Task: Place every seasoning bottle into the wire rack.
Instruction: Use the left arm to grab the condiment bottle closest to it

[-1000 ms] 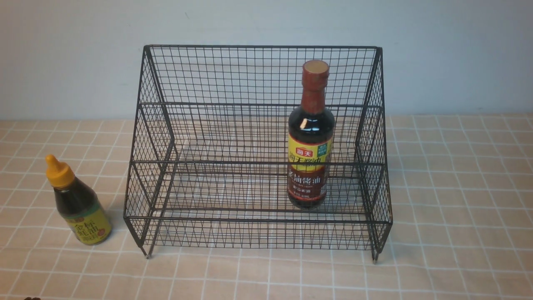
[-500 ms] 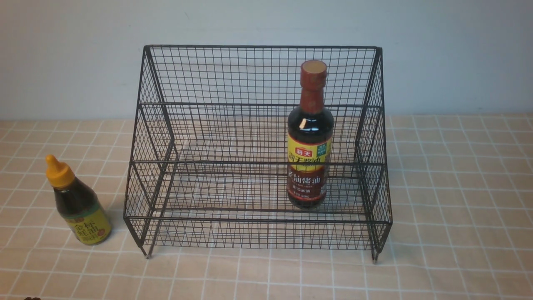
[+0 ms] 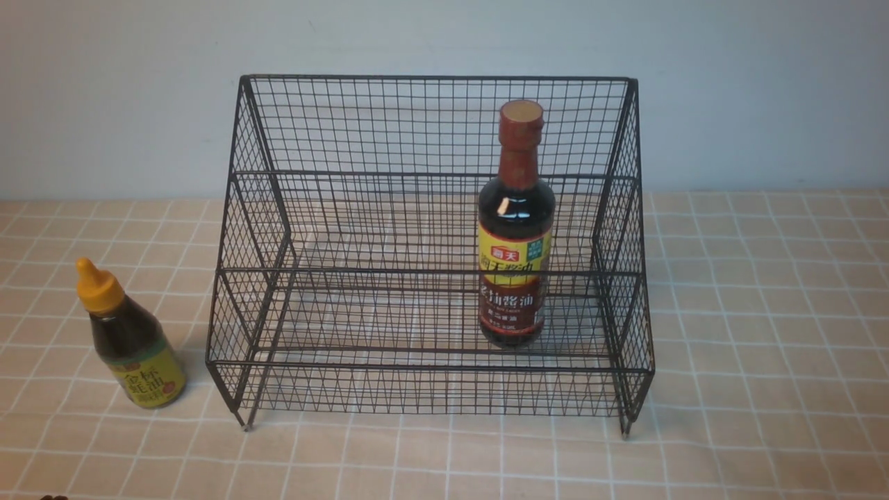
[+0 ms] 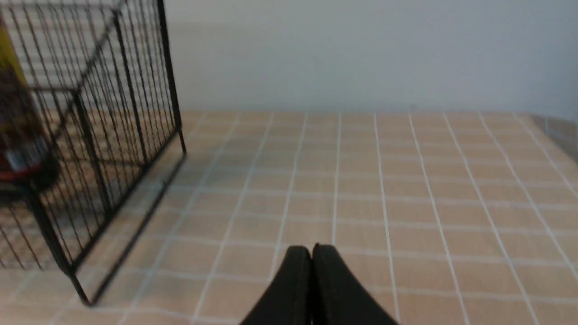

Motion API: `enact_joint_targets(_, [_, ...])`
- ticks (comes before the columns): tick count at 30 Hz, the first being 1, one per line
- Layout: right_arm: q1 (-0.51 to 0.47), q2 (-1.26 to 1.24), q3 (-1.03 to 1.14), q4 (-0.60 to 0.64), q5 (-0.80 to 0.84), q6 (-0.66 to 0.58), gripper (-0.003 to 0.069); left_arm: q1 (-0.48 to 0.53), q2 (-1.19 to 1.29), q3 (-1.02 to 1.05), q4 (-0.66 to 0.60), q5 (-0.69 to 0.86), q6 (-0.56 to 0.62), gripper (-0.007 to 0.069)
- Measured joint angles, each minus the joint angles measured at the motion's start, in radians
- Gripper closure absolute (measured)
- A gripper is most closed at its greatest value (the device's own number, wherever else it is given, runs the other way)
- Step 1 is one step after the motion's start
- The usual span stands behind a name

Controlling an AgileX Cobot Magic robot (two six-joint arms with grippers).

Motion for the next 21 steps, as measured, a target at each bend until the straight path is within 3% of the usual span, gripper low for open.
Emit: enact_joint_targets(21, [-0.006,-0.001,0.008,-0.004,-0.024,0.0,0.0672,0.0,0.0,0.0,0.0,0.0,0.0,0.0631])
